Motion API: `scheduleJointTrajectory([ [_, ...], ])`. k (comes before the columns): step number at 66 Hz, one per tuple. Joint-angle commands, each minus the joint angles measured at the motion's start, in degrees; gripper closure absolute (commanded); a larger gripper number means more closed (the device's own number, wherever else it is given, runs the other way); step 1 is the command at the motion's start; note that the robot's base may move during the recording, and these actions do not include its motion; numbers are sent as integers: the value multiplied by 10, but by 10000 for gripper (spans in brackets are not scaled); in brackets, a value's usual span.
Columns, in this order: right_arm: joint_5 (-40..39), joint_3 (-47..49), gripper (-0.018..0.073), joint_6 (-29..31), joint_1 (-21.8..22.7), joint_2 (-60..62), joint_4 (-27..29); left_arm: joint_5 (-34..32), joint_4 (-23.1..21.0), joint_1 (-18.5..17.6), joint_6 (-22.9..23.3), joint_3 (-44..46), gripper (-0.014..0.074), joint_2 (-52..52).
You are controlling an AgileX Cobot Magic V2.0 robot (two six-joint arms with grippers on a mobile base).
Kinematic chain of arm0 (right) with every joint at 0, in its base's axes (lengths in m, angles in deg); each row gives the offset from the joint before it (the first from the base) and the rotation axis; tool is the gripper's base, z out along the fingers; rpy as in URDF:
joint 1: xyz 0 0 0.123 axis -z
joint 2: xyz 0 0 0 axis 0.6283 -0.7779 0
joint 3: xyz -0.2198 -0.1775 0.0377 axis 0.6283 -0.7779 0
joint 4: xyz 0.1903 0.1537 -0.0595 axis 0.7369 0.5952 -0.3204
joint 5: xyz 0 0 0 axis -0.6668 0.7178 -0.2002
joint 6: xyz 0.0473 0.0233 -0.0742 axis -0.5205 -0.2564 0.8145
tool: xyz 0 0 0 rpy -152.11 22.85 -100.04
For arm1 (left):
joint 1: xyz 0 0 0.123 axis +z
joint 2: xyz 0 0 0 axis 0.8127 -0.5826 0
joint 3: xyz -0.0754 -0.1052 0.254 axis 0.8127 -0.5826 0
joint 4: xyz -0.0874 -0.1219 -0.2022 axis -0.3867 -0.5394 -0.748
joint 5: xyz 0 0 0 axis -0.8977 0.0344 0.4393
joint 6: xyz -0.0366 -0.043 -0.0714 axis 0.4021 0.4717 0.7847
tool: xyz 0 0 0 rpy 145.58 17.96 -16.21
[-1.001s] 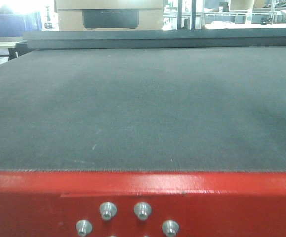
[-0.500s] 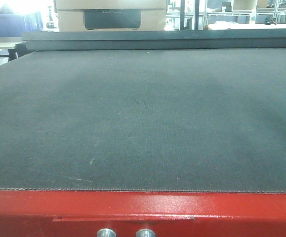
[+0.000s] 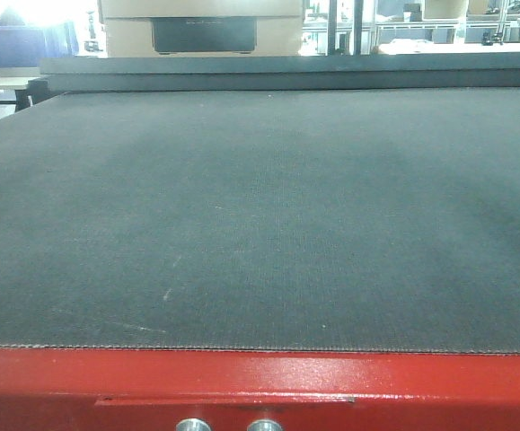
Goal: Fetch blue bin and place on conveyor start
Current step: 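Hold the bin with both grippers above the grey table surface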
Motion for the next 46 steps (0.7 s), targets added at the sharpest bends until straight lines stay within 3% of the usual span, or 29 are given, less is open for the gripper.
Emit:
scheduleJointTrajectory([
  [1,-17,5,712,16,1,5,-12,-43,-9,-2,4,7,708,9],
  [34,-136,5,712,16,1,5,-5,-38,-10,-2,4,7,708,9],
  [46,-114,18,712,18,1,3,7,46,-10,11,4,6,708,1],
])
